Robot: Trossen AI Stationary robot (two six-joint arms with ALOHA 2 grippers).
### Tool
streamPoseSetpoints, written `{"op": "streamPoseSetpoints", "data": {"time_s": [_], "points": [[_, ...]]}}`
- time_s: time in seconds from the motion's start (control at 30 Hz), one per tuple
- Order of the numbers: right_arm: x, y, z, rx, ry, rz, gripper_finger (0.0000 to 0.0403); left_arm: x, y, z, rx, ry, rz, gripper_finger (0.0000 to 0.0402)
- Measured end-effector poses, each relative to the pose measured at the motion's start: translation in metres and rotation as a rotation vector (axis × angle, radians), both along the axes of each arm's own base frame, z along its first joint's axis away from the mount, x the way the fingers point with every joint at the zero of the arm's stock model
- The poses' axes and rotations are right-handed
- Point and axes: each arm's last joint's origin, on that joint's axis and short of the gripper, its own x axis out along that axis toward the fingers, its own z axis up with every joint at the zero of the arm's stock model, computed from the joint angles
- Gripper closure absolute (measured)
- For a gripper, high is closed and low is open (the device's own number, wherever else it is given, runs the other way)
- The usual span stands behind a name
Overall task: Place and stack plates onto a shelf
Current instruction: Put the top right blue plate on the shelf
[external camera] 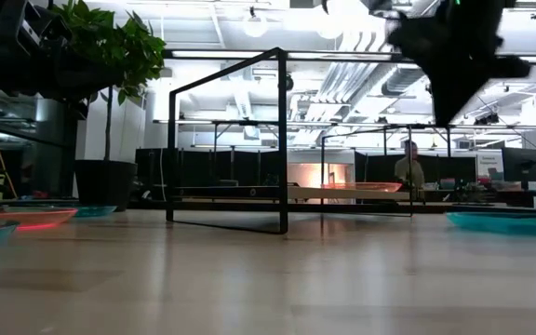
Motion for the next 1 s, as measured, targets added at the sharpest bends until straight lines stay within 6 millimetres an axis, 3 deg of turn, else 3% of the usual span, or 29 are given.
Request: {"op": "streamPoseSetpoints", "data": {"time_s": [0.07,0.17,0.4,0.53,0.63,0.77,1.0], "points": [[0.001,-0.003,0.011,-0.018,-0.021,0.015,0.0403,0.000,0.000,0.000,0.000,-0.001,0.000,0.0401],[0.002,-0.006,0.011,-0.019,-0.011,0.020,0.0403,0.000,0.000,0.000,0.000,0.000,0.000,0.0401],[-0.002,-0.004,-0.034,-0.001,-0.008,-0.097,0.0395,0.000,0.000,0.000,0.000,0.000,0.000,0.0401],[-0.007,-0.005,-0.060,0.032,-0.062,-0.257,0.0350,0.000,0.000,0.000,-0.002,0.000,0.000,0.0401],[-0.012,-0.010,-0.072,0.032,-0.109,-0.424,0.0299,0.000,0.000,0.000,-0.007,-0.001,0.000,0.0401],[-0.018,-0.018,-0.085,0.052,-0.107,-0.523,0.0239,0.000,0.000,0.000,-0.007,-0.001,0.000,0.0401],[-0.013,-0.025,-0.101,0.045,-0.055,-0.607,0.0217,0.000,0.000,0.000,-0.008,-0.001,0.000,0.0401]]}}
